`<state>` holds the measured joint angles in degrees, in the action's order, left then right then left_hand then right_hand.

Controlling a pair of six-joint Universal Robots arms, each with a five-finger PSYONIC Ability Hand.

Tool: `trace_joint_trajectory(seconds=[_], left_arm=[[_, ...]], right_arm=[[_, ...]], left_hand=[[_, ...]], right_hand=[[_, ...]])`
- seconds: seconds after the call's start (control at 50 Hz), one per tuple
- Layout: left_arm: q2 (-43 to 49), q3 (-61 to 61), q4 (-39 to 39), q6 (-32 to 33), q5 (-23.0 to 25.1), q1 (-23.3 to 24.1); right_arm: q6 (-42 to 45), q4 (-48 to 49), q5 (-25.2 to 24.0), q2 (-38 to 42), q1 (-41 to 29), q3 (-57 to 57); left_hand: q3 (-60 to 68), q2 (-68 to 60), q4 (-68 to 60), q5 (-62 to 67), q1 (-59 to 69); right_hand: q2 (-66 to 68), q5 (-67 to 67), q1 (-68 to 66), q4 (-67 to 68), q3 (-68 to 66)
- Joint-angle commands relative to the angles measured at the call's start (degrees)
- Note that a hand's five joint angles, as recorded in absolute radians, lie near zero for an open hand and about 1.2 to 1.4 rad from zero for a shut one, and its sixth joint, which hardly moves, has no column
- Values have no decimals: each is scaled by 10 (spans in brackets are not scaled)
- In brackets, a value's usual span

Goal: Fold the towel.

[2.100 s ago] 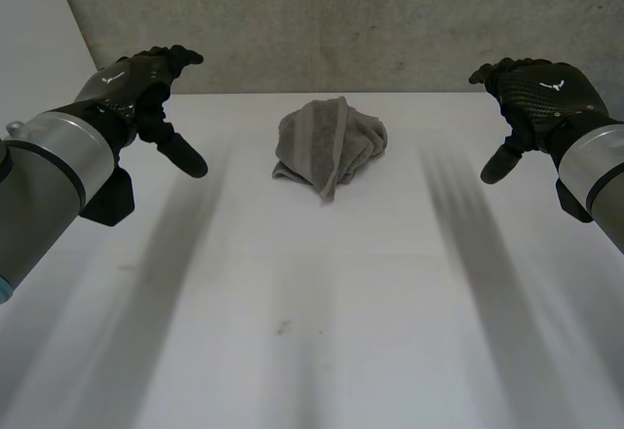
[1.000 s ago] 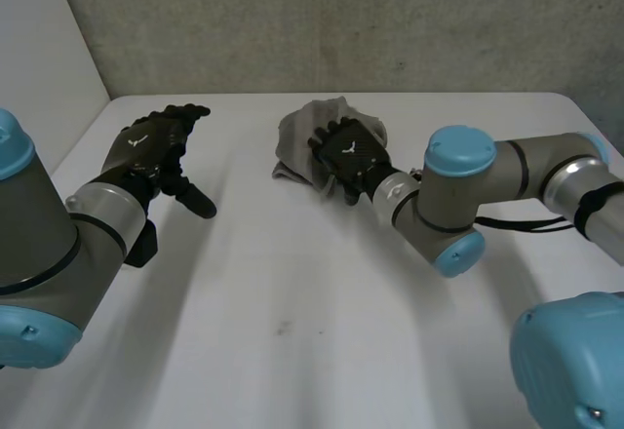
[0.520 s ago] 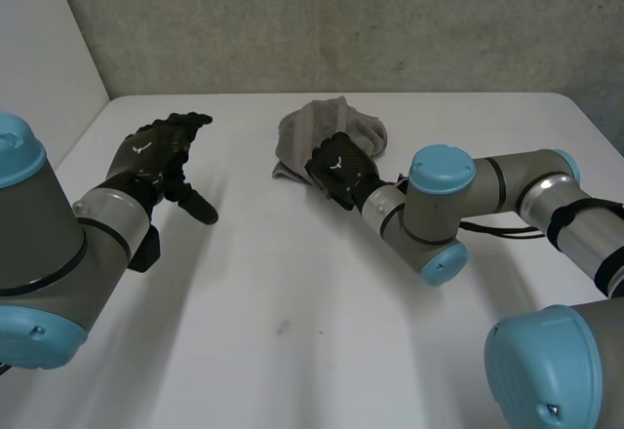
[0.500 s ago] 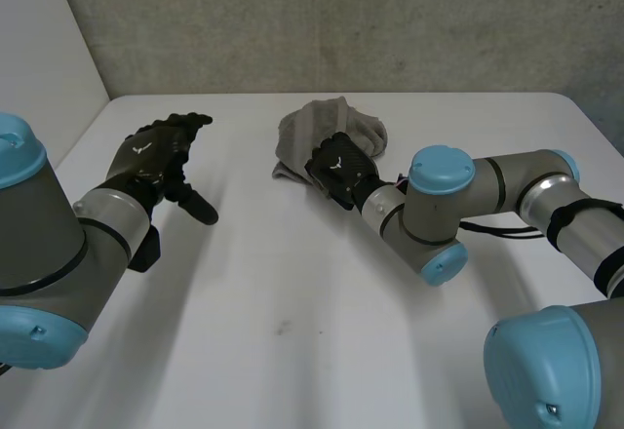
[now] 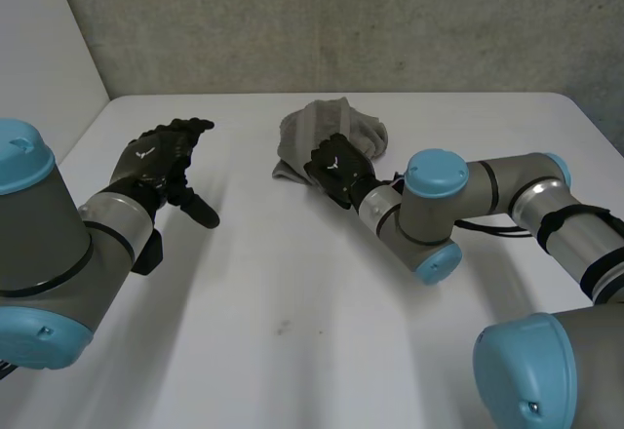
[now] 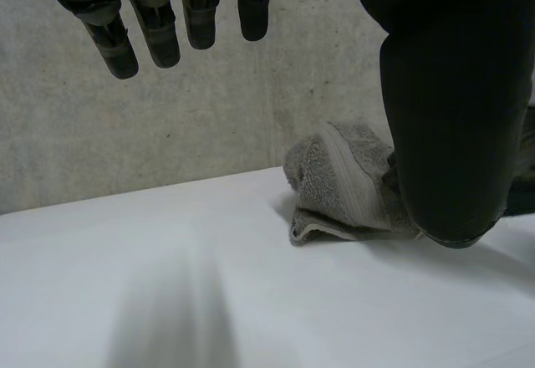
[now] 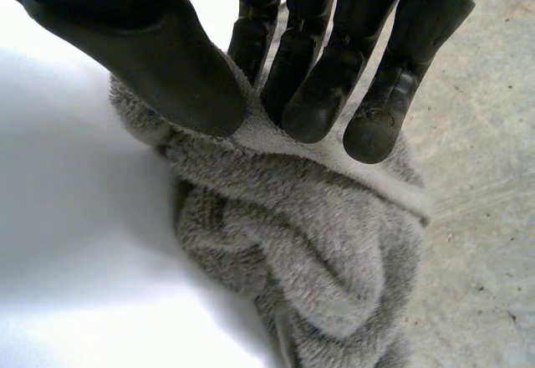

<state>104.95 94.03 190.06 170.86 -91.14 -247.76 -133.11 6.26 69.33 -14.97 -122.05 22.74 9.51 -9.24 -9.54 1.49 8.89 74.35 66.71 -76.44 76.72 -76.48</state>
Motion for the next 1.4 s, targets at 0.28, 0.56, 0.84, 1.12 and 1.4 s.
trace_joint_trajectory(seconds=[0.28,0.56,0.84,1.12,1.4], left_arm=[[1,5,-1,-4,2,1],[14,19,-1,-34,1,25],[44,38,-1,-97,76,68],[134,-18,90,-105,76,105],[206,-96,109,-101,57,123]], right_arm=[[-91,-93,52,-396,-28,259],[-211,-123,102,-618,-31,322],[-211,-133,140,-694,-25,433],[-225,-131,139,-785,-28,516],[-231,-131,139,-877,-24,544]], left_hand=[[5,-8,-5,-15,11],[5,-8,-5,-15,11],[10,-13,-10,-9,17],[31,-33,-30,11,37],[136,-139,-136,116,142]], right_hand=[[56,33,-36,33,-35],[56,33,-36,33,-35],[56,33,-36,33,-35],[56,33,-36,33,-35],[56,33,-36,33,-35]])
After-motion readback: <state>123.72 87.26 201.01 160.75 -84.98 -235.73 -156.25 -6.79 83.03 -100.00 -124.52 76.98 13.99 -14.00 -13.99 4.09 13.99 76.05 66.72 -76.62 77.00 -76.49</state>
